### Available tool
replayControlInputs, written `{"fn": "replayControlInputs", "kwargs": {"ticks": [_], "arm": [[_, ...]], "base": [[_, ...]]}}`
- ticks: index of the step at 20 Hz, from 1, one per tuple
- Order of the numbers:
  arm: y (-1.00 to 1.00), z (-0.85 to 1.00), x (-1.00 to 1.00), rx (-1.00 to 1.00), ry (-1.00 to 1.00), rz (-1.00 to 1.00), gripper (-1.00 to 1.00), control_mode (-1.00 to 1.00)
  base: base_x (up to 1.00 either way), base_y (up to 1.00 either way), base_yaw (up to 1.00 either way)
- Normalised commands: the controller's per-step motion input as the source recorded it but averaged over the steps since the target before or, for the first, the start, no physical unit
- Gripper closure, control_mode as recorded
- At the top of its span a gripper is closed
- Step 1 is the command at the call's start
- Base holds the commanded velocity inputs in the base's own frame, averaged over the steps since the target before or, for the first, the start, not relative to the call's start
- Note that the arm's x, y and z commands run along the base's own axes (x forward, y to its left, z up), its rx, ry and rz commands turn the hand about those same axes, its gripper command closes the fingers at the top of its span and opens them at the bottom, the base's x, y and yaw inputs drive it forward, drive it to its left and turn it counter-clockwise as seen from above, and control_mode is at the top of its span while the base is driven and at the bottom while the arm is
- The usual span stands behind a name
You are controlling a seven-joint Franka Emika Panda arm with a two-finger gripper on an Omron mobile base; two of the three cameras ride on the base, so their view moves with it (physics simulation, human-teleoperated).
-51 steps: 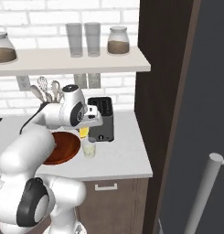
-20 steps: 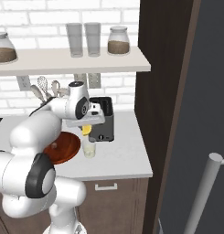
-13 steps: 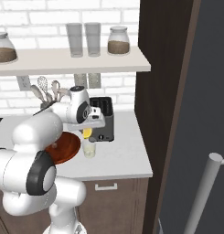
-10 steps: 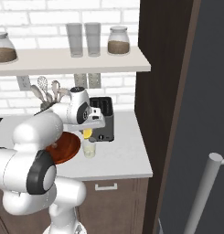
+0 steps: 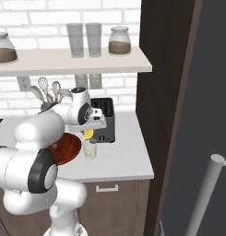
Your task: Grab a lemon wedge from the fridge and one ice cube from the ice bowl, and put them in the glass of lemonade.
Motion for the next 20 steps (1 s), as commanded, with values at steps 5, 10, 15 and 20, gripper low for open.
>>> {"fn": "replayControlInputs", "kwargs": {"ticks": [5, 10, 15, 20], "arm": [[0.00, 0.00, 0.00, 0.00, 0.00, 0.00, -1.00, -1.00], [0.00, 0.00, 0.00, 0.00, 0.00, 0.00, -1.00, -1.00], [0.00, 0.00, 0.00, 0.00, 0.00, 0.00, -1.00, -1.00], [0.00, 0.00, 0.00, 0.00, 0.00, 0.00, -1.00, -1.00]], "base": [[0.00, 0.00, 0.00], [0.00, 0.00, 0.00], [0.00, 0.00, 0.00], [0.00, 0.00, 0.00]]}}
